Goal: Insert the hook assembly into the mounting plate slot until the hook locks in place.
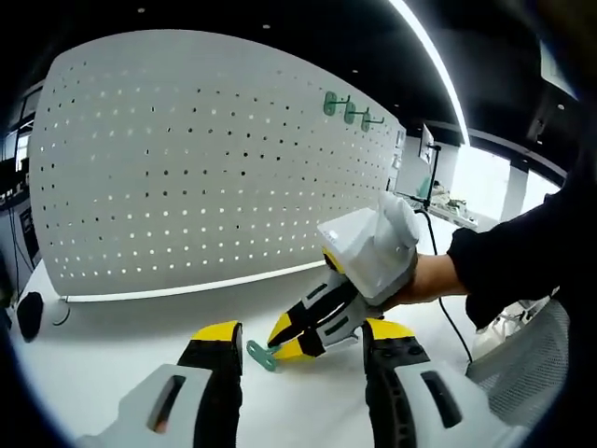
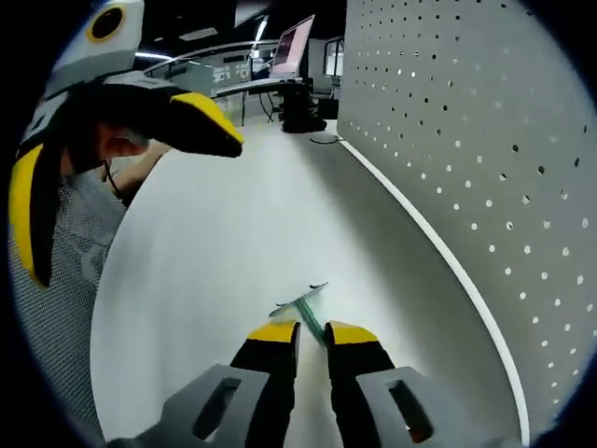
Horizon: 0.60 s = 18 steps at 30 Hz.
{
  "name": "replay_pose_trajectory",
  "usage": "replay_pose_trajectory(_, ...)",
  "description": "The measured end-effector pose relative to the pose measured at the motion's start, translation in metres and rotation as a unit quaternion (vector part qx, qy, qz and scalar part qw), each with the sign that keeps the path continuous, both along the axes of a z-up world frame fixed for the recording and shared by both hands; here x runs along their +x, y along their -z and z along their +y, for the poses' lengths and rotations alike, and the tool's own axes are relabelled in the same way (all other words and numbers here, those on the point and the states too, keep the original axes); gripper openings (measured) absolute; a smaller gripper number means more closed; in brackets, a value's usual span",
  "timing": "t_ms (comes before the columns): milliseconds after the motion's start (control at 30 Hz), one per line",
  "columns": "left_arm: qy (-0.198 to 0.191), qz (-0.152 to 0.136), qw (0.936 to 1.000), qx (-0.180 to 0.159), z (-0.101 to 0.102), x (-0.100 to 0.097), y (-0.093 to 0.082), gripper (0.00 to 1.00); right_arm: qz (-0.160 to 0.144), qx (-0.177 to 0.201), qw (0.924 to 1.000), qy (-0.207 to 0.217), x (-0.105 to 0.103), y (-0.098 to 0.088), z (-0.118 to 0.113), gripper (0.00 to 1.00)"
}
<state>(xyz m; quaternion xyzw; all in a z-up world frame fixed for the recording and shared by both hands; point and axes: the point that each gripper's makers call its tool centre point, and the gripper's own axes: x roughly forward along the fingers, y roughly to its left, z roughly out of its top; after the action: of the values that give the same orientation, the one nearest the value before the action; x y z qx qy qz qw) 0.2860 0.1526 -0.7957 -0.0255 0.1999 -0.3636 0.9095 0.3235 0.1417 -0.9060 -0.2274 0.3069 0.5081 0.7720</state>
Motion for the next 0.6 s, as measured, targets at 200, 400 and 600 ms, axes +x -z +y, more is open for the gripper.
replay_pose_trajectory(200, 0.007, 0.003, 1.0, 0.006, -0.003, -0.002, 0.003, 0.53, 0.007, 0.003, 1.0, 0.0, -0.004, 0.0, 0.001, 0.05)
replay_pose_trajectory(400, 0.001, 0.006, 0.9999, 0.009, -0.001, -0.001, 0.005, 0.52, -0.002, 0.001, 1.0, -0.002, -0.007, -0.002, 0.002, 0.01)
replay_pose_trajectory(600, -0.002, 0.008, 0.9999, 0.012, 0.0, 0.0, 0.006, 0.5, -0.028, 0.001, 0.9995, -0.012, -0.012, -0.017, 0.005, 0.01)
